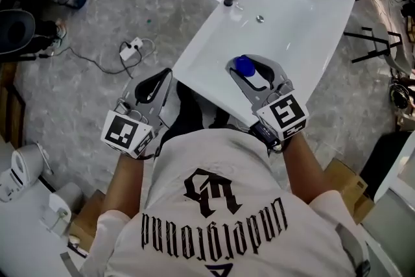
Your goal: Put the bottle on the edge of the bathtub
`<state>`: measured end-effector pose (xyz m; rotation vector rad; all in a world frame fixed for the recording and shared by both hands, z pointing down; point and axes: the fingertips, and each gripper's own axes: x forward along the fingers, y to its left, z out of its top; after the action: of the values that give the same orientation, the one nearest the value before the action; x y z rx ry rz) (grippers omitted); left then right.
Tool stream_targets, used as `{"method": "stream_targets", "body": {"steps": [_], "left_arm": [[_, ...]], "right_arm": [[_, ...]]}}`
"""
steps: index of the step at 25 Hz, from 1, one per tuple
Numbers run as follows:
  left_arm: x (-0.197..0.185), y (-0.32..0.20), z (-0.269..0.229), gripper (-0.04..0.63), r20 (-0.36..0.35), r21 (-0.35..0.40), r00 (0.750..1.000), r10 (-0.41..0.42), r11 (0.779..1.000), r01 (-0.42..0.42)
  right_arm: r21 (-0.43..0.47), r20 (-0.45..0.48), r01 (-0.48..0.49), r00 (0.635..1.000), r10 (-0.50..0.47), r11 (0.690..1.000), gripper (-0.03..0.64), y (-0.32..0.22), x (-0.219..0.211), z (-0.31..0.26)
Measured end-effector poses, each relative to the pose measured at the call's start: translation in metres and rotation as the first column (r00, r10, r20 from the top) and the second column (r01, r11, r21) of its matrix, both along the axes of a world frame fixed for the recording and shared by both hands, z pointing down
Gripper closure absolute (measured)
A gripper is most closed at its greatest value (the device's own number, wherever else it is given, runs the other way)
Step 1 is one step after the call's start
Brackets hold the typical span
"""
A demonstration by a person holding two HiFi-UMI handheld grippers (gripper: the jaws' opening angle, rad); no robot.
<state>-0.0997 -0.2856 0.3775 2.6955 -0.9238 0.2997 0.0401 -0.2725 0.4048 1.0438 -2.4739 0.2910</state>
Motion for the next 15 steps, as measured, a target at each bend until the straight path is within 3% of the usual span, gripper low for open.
{"method": "stream_targets", "body": {"steps": [7,15], "left_arm": [[-0.003,-0.032,0.035,0.591,0.027,-0.048,0.996,0.085,0.995,-0.083],[-0.021,-0.076,0.098,0.591,0.03,-0.136,0.992,0.119,0.984,-0.114]], "right_arm": [[-0.05,-0.045,-0.02,0.999,0.018,0.999,0.462,-0.035,-0.016,0.038],[-0.113,-0.066,-0.045,0.997,0.038,0.993,0.462,-0.085,-0.036,0.092]]}}
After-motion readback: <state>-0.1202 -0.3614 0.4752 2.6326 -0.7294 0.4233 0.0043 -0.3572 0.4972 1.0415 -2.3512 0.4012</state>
